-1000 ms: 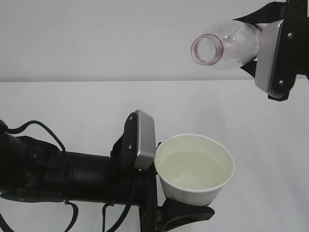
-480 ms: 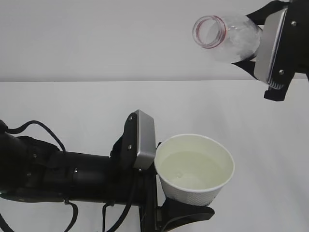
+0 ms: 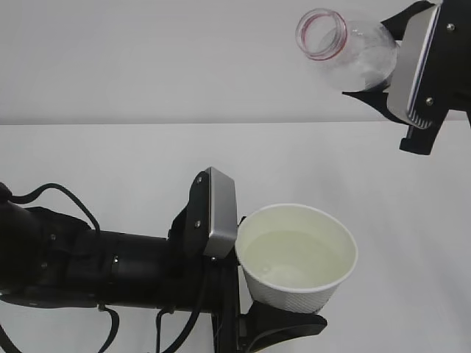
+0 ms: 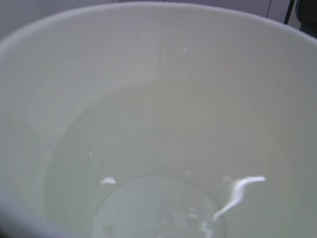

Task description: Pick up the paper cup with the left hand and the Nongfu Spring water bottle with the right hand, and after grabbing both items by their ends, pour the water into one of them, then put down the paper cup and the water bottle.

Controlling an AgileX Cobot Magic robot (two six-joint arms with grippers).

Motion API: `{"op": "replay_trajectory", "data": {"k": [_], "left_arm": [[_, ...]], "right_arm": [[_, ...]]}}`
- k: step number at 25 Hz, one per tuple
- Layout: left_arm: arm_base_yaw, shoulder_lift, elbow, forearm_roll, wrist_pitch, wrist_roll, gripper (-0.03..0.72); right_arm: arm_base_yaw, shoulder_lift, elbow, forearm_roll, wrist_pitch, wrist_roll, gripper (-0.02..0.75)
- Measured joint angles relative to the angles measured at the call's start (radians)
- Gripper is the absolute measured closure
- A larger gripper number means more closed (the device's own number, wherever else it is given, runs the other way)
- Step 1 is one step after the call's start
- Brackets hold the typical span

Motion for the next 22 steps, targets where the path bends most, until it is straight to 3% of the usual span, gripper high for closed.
{"op": "replay_trajectory", "data": {"k": [22], "left_arm": [[0.000,0.000,0.000,0.000,0.000,0.000,0.109]], "right_arm": [[0.000,0.000,0.000,-0.011,0.000,0.142,0.259]]}}
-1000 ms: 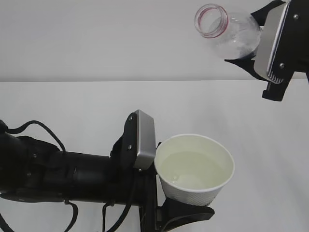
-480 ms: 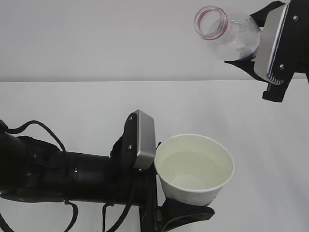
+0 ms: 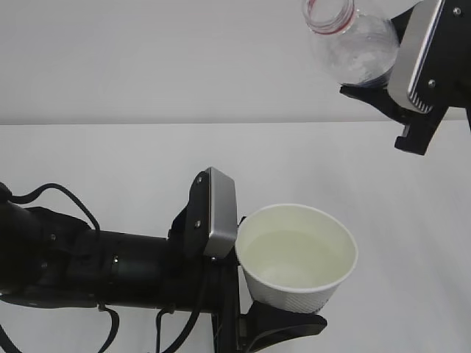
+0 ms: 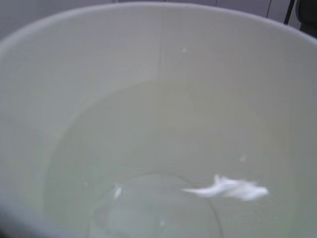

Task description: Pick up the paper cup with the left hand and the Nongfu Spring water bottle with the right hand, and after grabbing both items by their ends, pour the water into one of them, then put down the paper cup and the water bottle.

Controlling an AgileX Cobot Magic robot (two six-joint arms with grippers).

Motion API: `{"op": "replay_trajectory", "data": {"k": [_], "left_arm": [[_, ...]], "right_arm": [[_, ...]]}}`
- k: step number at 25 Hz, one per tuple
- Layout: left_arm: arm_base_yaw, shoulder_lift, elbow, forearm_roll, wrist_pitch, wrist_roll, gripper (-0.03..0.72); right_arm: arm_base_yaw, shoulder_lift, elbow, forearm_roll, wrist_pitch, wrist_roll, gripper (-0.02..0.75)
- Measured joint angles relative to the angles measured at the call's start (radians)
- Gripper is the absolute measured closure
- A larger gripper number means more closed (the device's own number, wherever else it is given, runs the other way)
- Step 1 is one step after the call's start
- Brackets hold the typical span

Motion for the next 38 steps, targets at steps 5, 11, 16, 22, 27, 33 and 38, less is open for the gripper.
{"op": "replay_trajectory", "data": {"k": [5,11,16,22,27,33,38], "left_arm": [[0.000,0.000,0.000,0.000,0.000,0.000,0.109],[0.000,0.000,0.000,0.000,0.000,0.000,0.109],[0.000,0.000,0.000,0.000,0.000,0.000,0.109],[0.000,0.000,0.000,0.000,0.000,0.000,0.109],[0.000,0.000,0.000,0.000,0.000,0.000,0.109],[0.000,0.000,0.000,0.000,0.002,0.000,0.109],[0.000,0.000,0.000,0.000,0.002,0.000,0.109]], "right_arm": [[0.000,0.000,0.000,0.000,0.000,0.040,0.259],[0.000,0.000,0.000,0.002,-0.018,0.127,0.259],[0.000,0.000,0.000,0.029,-0.020,0.164,0.259],[-0.019,0.000,0.036,0.142,-0.038,0.173,0.259],[-0.064,0.000,0.079,0.233,-0.061,0.173,0.259],[-0.071,0.000,0.092,0.339,-0.061,0.170,0.259],[-0.071,0.000,0.092,0.431,-0.029,0.151,0.259]]}}
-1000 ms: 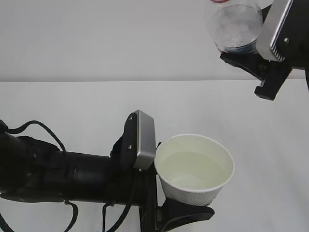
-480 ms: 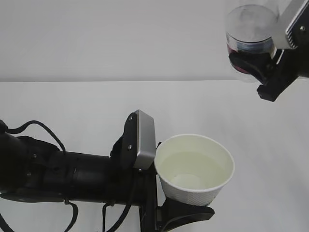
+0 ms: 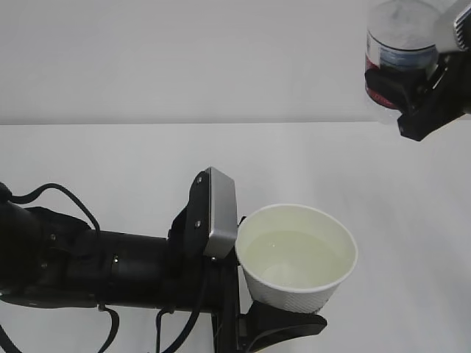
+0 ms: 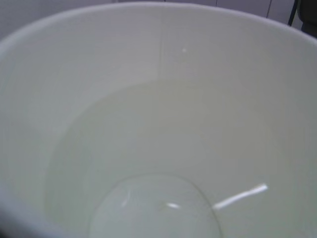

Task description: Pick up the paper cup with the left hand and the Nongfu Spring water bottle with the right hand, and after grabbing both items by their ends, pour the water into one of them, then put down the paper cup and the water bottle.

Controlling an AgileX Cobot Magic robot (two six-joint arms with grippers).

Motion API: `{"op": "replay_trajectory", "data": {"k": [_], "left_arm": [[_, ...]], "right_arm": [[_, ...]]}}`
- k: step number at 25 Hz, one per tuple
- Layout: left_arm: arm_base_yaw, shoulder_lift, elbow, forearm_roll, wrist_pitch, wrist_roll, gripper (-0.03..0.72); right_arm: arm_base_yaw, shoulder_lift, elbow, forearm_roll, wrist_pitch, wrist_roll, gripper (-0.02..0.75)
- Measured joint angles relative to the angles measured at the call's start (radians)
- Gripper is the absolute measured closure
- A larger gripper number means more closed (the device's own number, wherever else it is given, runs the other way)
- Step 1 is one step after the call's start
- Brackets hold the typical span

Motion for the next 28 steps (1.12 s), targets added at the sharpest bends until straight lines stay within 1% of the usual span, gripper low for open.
{"op": "replay_trajectory", "data": {"k": [9,17,21,25,28], "left_arm": [[0.000,0.000,0.000,0.000,0.000,0.000,0.109],[0.000,0.000,0.000,0.000,0.000,0.000,0.109],[0.000,0.000,0.000,0.000,0.000,0.000,0.109],[0.000,0.000,0.000,0.000,0.000,0.000,0.109],[0.000,0.000,0.000,0.000,0.000,0.000,0.109]], "right_arm": [[-0.006,0.000,0.009,0.144,0.028,-0.032,0.259],[-0.011,0.000,0.056,0.420,0.016,-0.181,0.259],[-0.011,0.000,0.087,0.523,-0.008,-0.219,0.259],[-0.011,0.000,0.155,0.663,-0.061,-0.300,0.259],[-0.011,0.000,0.207,0.743,-0.128,-0.324,0.259]]}}
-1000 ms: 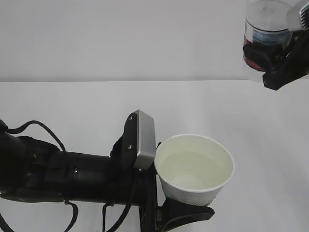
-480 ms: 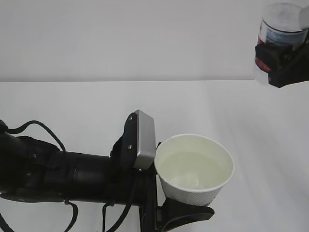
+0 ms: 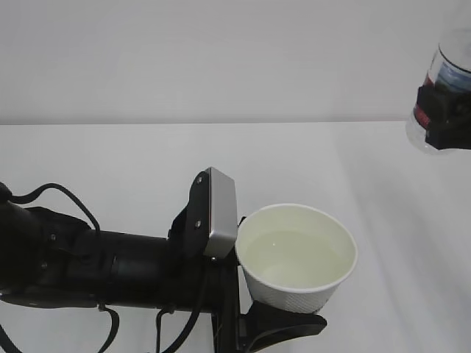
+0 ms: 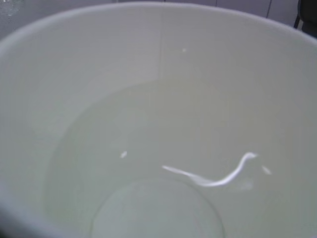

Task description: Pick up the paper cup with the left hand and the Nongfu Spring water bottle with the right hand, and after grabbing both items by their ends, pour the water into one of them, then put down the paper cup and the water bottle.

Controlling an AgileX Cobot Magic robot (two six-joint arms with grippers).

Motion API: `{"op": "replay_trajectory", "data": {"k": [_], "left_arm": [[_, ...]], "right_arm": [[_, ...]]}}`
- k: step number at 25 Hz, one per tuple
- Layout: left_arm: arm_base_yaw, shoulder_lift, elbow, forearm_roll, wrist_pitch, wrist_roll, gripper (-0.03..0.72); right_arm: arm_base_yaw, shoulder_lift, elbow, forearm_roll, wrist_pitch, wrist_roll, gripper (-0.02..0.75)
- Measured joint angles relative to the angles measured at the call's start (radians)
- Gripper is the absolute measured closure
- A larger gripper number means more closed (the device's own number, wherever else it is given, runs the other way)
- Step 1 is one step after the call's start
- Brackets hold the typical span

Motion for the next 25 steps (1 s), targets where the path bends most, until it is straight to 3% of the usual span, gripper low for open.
{"op": "replay_trajectory", "data": {"k": [8,19,25], "left_arm": [[0.000,0.000,0.000,0.000,0.000,0.000,0.109],[0.000,0.000,0.000,-0.009,0.014,0.000,0.109],[-0.002,0.000,0.000,-0.122,0.016,0.000,0.109]], "right_arm": [[0.000,0.000,0.089,0.128,-0.058,-0.011,0.259],[0.000,0.000,0.103,0.167,-0.062,-0.013,0.260],[0.000,0.000,0.103,0.169,-0.062,-0.015,0.260]]}}
